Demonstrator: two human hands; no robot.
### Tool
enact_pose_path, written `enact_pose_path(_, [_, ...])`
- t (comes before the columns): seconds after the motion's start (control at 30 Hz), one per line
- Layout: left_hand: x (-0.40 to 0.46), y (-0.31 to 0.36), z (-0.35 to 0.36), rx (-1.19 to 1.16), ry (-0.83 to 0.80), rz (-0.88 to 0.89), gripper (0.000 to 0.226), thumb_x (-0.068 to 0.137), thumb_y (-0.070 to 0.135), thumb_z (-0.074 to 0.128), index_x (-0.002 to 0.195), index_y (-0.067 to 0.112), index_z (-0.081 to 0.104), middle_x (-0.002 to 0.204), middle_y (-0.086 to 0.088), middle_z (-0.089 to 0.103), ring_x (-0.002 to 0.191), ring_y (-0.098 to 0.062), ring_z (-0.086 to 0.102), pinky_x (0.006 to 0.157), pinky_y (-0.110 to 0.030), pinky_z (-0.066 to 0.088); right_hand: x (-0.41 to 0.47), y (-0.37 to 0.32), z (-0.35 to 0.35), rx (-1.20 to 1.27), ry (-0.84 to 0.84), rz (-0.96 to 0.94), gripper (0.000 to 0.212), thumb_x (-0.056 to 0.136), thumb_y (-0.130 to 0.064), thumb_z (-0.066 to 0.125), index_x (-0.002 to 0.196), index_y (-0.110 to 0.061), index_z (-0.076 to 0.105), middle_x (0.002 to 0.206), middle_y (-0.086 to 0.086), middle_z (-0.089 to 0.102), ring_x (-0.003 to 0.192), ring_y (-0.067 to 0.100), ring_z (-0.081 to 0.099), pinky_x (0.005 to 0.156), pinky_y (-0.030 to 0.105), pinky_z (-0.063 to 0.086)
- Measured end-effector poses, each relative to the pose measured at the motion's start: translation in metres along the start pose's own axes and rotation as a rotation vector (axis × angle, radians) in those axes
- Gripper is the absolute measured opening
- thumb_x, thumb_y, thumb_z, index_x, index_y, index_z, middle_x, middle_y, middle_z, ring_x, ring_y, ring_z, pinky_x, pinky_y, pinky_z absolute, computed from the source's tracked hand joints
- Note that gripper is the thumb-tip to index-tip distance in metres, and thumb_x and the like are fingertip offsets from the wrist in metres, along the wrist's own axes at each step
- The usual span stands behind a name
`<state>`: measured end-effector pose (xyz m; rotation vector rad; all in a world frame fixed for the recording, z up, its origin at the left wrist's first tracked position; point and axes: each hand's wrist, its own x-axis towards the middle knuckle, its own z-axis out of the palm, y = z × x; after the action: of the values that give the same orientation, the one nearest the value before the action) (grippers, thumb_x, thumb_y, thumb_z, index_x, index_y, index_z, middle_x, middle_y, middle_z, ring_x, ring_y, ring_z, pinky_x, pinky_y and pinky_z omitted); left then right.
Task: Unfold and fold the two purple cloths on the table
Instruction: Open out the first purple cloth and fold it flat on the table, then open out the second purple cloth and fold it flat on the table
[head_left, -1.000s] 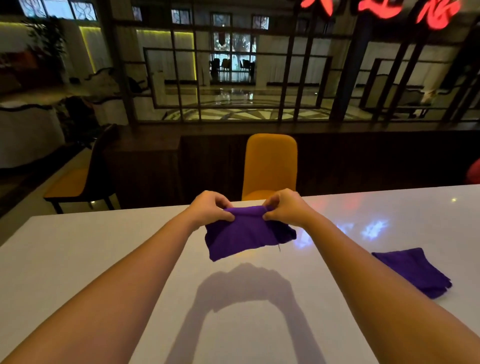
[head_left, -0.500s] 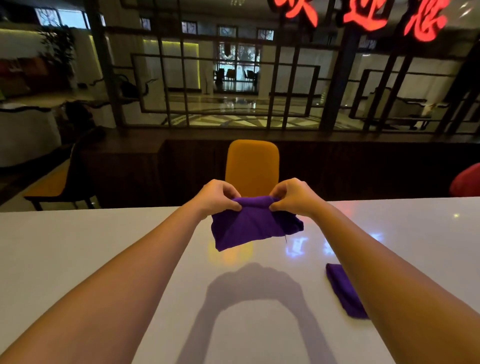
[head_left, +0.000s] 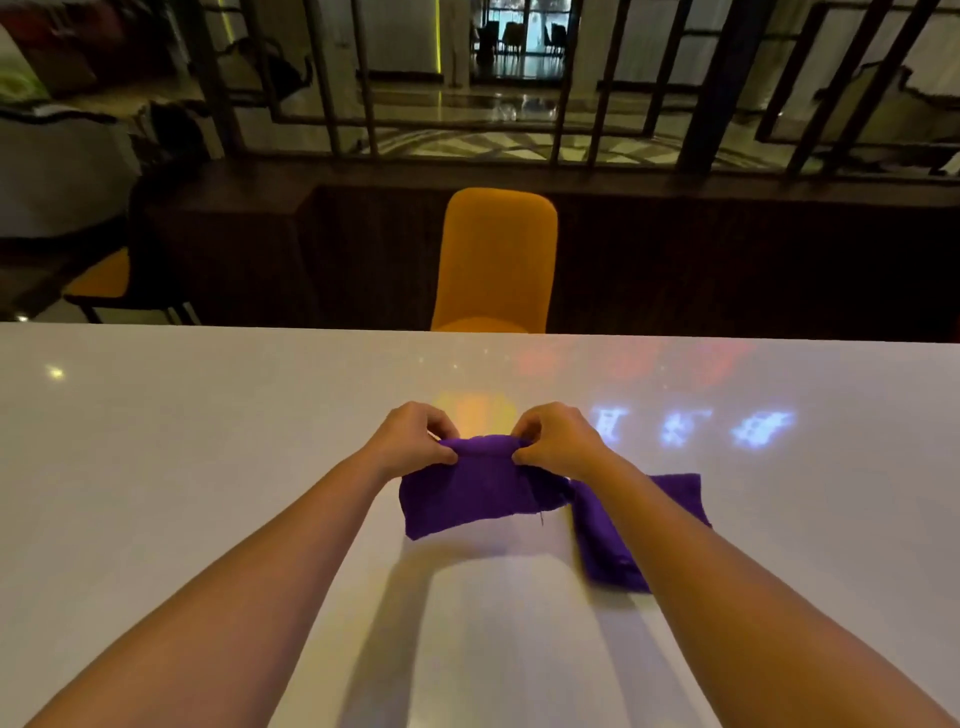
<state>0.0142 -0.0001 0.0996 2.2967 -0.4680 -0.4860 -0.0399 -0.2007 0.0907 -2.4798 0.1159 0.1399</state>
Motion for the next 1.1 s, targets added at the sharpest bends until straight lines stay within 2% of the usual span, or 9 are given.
enact_pose_path(0.2, [0.010, -0.029, 0.043, 0.036, -0.048, -0.082, 0.014, 0.069, 0.007, 0.070, 0.070, 0.020, 0.066, 0.076, 0.005, 0.065, 0.076, -0.014, 0.061, 0.061, -0.022, 0.049, 0.001, 0.037, 0.039, -0.018, -0.106, 0.091, 0.015, 0.074, -0.021, 0.071, 0.090, -0.020, 0.069, 0.085, -0.006, 0.062, 0.085, 0.017, 0.060, 0.079, 0.038, 0.056])
enact_pose_path(0.43, [0.017, -0.050, 0.080, 0.041, -0.070, -0.122, 0.010, 0.070, 0.009, 0.068, 0.075, 0.017, 0.066, 0.081, 0.002, 0.065, 0.080, -0.015, 0.059, 0.064, -0.023, 0.047, 0.000, 0.062, 0.060, -0.021, -0.160, 0.144, 0.016, 0.077, -0.019, 0.070, 0.092, -0.019, 0.067, 0.086, -0.004, 0.062, 0.081, 0.015, 0.058, 0.075, 0.033, 0.055])
enact_pose_path(0.57, [0.021, -0.047, 0.080, 0.062, -0.088, -0.130, 0.013, 0.071, 0.008, 0.068, 0.079, 0.018, 0.066, 0.087, 0.001, 0.066, 0.085, -0.016, 0.061, 0.067, -0.023, 0.051, 0.000, 0.061, 0.055, -0.008, -0.171, 0.151, 0.018, 0.078, -0.015, 0.067, 0.096, -0.016, 0.066, 0.094, 0.002, 0.067, 0.087, 0.020, 0.062, 0.082, 0.037, 0.056])
enact_pose_path(0.67, [0.024, -0.038, 0.072, 0.092, -0.094, -0.130, 0.018, 0.072, 0.012, 0.069, 0.088, 0.019, 0.065, 0.094, 0.003, 0.065, 0.090, -0.016, 0.062, 0.078, -0.030, 0.054, -0.001, 0.059, 0.038, -0.002, -0.164, 0.138, 0.026, 0.078, -0.014, 0.067, 0.105, -0.015, 0.065, 0.104, 0.005, 0.068, 0.093, 0.021, 0.062, 0.085, 0.036, 0.055])
enact_pose_path(0.73, [0.025, -0.026, 0.069, 0.099, -0.072, -0.108, 0.025, 0.072, 0.016, 0.070, 0.096, 0.020, 0.063, 0.098, 0.004, 0.063, 0.092, -0.015, 0.061, 0.080, -0.029, 0.053, -0.005, 0.062, 0.022, -0.008, -0.135, 0.135, 0.033, 0.078, -0.016, 0.068, 0.110, -0.015, 0.063, 0.109, 0.005, 0.066, 0.095, 0.018, 0.060, 0.085, 0.032, 0.053])
enact_pose_path(0.83, [0.029, 0.003, 0.077, 0.071, -0.054, -0.041, 0.035, 0.072, 0.021, 0.073, 0.105, 0.020, 0.062, 0.103, 0.003, 0.063, 0.094, -0.016, 0.061, 0.082, -0.030, 0.052, -0.017, 0.081, -0.007, -0.040, -0.085, 0.165, 0.037, 0.078, -0.018, 0.070, 0.114, -0.016, 0.061, 0.114, 0.004, 0.065, 0.095, 0.017, 0.058, 0.087, 0.033, 0.052])
enact_pose_path(0.97, [0.038, 0.047, 0.119, 0.043, -0.123, 0.050, 0.044, 0.071, 0.023, 0.074, 0.112, 0.020, 0.059, 0.110, -0.001, 0.063, 0.097, -0.017, 0.059, 0.088, -0.036, 0.052, -0.038, 0.120, -0.040, -0.073, -0.038, 0.234, 0.043, 0.076, -0.022, 0.073, 0.117, -0.017, 0.060, 0.118, 0.004, 0.063, 0.097, 0.015, 0.057, 0.087, 0.029, 0.049])
enact_pose_path(1.1, [0.049, 0.068, 0.173, 0.059, -0.184, 0.098, 0.052, 0.070, 0.024, 0.072, 0.120, 0.022, 0.057, 0.120, -0.002, 0.062, 0.106, -0.017, 0.058, 0.093, -0.037, 0.051, -0.055, 0.153, -0.049, -0.133, -0.003, 0.274, 0.048, 0.074, -0.027, 0.073, 0.120, -0.021, 0.059, 0.123, 0.001, 0.061, 0.107, 0.019, 0.057, 0.090, 0.035, 0.050])
